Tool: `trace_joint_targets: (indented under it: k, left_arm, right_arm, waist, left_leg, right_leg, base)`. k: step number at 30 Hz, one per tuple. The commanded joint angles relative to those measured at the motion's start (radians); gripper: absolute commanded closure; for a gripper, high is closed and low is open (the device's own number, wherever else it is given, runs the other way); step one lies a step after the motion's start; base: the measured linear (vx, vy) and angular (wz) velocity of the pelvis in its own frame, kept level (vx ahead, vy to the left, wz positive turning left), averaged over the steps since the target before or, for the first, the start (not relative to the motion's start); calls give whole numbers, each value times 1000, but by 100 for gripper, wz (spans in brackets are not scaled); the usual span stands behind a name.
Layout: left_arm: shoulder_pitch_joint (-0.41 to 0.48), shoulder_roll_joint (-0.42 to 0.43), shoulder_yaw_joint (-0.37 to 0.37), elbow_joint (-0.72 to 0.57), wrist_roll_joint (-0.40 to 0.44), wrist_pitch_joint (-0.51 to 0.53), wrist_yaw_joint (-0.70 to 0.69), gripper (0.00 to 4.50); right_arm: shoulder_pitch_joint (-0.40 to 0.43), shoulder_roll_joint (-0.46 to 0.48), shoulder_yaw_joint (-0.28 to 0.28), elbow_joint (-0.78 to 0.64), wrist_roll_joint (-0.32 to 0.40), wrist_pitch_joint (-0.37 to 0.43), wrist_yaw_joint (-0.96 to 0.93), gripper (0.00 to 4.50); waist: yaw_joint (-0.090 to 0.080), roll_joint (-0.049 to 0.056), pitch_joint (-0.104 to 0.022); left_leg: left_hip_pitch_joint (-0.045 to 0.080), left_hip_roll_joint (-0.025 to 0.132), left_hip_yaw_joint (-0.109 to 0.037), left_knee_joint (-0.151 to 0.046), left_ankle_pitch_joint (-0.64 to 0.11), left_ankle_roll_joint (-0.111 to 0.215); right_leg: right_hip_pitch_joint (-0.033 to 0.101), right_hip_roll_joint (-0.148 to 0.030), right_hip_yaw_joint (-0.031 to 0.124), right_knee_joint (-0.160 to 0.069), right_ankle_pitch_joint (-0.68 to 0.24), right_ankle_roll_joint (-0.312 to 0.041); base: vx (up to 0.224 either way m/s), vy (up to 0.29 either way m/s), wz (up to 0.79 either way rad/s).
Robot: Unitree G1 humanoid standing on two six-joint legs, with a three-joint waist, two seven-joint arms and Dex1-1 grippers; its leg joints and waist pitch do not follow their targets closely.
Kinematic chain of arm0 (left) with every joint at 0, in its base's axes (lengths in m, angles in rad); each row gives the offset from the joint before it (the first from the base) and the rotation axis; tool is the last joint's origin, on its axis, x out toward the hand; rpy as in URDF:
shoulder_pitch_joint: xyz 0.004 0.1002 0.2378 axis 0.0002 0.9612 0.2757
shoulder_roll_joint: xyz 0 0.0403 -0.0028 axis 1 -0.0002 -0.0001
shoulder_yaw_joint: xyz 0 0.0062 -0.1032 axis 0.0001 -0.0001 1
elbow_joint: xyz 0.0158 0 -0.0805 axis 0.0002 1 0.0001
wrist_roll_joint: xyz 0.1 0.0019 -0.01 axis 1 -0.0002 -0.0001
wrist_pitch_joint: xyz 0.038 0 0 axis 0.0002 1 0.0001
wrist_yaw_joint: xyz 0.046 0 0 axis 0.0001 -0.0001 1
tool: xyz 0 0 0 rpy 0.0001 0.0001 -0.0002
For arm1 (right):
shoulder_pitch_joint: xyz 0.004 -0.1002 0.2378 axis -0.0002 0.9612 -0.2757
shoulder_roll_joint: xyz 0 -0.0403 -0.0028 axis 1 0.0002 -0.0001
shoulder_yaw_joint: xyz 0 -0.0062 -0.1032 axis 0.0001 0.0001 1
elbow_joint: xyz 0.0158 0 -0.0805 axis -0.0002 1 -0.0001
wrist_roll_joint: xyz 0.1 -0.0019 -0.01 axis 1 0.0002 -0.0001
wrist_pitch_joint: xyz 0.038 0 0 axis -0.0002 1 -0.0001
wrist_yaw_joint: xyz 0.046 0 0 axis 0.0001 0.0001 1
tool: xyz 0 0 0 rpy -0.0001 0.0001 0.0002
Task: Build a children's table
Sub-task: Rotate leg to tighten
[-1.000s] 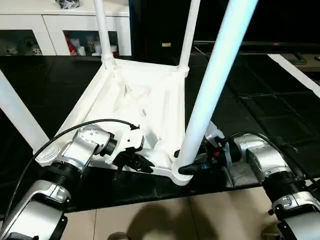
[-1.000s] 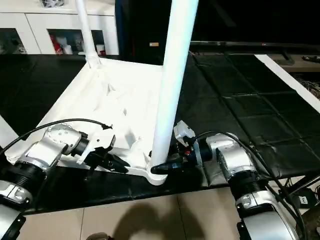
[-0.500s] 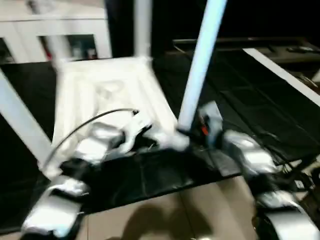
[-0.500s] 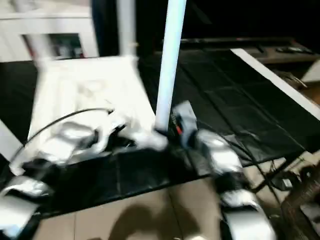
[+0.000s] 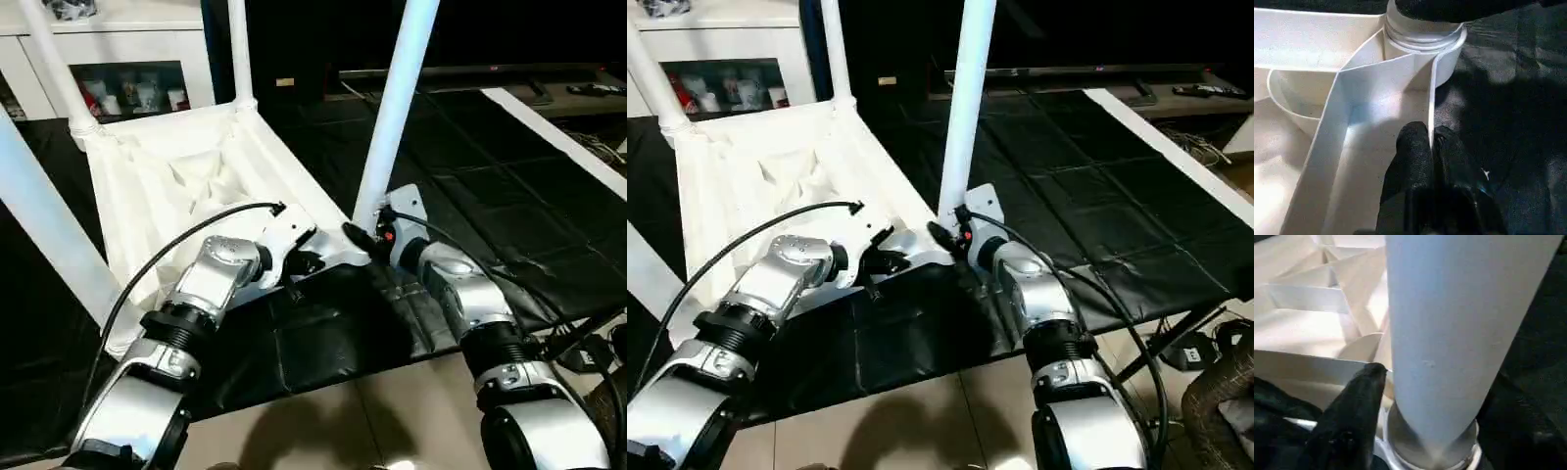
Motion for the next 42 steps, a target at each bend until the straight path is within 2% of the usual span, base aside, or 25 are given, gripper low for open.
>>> trace_joint_targets:
  k: [1,6,7,9,13,17,22,24,26,27,28,31,34,39,40,42]
  left_arm:
    - [0,-12,-30,-51,-29,-73,-61,450]
    - [20,62,-49,-41,-37,-154,-201,450]
    - [28,100,-67,-37,-40,-209,-287,450]
    - [30,107,-71,-36,-41,-223,-306,450]
    - [42,166,-101,-56,-70,-251,-473,450]
    - [36,192,-115,-44,-77,-279,-563,450]
    - [18,215,-139,-9,-68,-337,-642,450]
    - [16,219,-144,-2,-64,-348,-648,450]
    - [13,221,-147,3,-63,-358,-652,450]
    - [10,220,-147,11,-60,-370,-654,450]
    - [10,220,-146,13,-60,-372,-655,450]
    - [11,219,-144,16,-58,-380,-664,450]
    - [11,217,-145,21,-58,-387,-670,450]
    - [7,217,-148,37,-51,-401,-657,450]
    - [3,216,-147,46,-47,-407,-651,450]
    - [0,216,-146,54,-43,-412,-646,450]
  right_arm:
    - [23,37,87,-31,38,-22,159,129]
    - [58,-52,82,-83,81,-59,341,85]
    - [66,-96,81,-97,103,-54,429,80]
    - [67,-104,81,-98,107,-53,448,51]
    - [85,-183,108,-128,135,-22,645,30]
    - [84,-212,117,-130,159,-15,748,30]
    - [69,-264,166,-118,171,6,900,30]
    - [63,-272,175,-109,165,9,923,63]
    - [56,-279,184,-99,161,14,949,67]
    - [52,-280,185,-92,160,6,958,76]
    - [50,-280,185,-89,160,4,959,100]
    - [41,-278,188,-73,157,-10,964,110]
    - [35,-276,191,-60,157,-16,968,147]
    - [34,-276,195,-50,156,-16,982,168]
    - [34,-276,196,-49,155,-14,988,191]
    - [34,-275,196,-49,155,-12,992,196]
  waist:
    - [13,3,-73]
    - [17,4,-71]
    - [19,4,-71]
    - [26,5,-71]
    - [50,10,-70]
    - [66,10,-71]
    - [81,10,-71]
    - [83,7,-71]
    - [84,8,-70]
    - [84,3,-70]
    - [84,5,-71]
    - [84,4,-71]
    - [84,5,-73]
    - [85,5,-73]
    - [85,5,-72]
    - [85,6,-72]
  left_leg:
    - [1,6,2,-50,-174,57]
    - [7,10,4,-50,-193,65]
    - [7,12,4,-51,-202,65]
    - [8,15,4,-51,-202,67]
    - [15,21,8,-51,-218,54]
    - [17,21,7,-52,-233,41]
    - [16,21,7,-51,-235,37]
    - [16,20,6,-51,-239,35]
    - [16,22,5,-52,-253,28]
    - [15,21,5,-52,-250,27]
    - [14,21,5,-52,-244,25]
    - [15,21,5,-52,-241,25]
    - [14,21,4,-51,-227,27]
    - [13,21,5,-50,-226,29]
    - [14,20,5,-50,-229,30]
    - [15,20,5,-51,-235,29]
  right_leg:
    - [70,-56,40,-67,-125,-217]
    - [67,-55,40,-68,-119,-231]
    - [67,-55,40,-69,-127,-231]
    - [66,-54,40,-66,-121,-235]
    - [58,-55,40,-63,-131,-244]
    - [58,-56,40,-63,-143,-242]
    - [58,-59,40,-64,-159,-235]
    - [58,-58,39,-65,-171,-232]
    - [56,-60,39,-66,-192,-231]
    - [58,-61,39,-66,-196,-228]
    - [58,-62,39,-66,-200,-226]
    - [58,-61,39,-66,-198,-225]
    - [59,-61,38,-63,-180,-231]
    - [59,-61,38,-62,-178,-230]
    - [59,-59,38,-64,-184,-229]
    - [58,-60,38,-65,-192,-228]
  base:
    - [0,0,0]
    - [0,0,0]
    - [0,0,0]
    - [0,0,0]
    - [0,0,0]
    - [0,0,0]
    - [0,0,0]
    - [0,0,0]
    - [0,0,0]
    - [0,0,0]
    - [0,0,0]
    - [0,0,0]
    - [0,0,0]
    - [0,0,0]
    - [0,0,0]
    - [0,0,0]
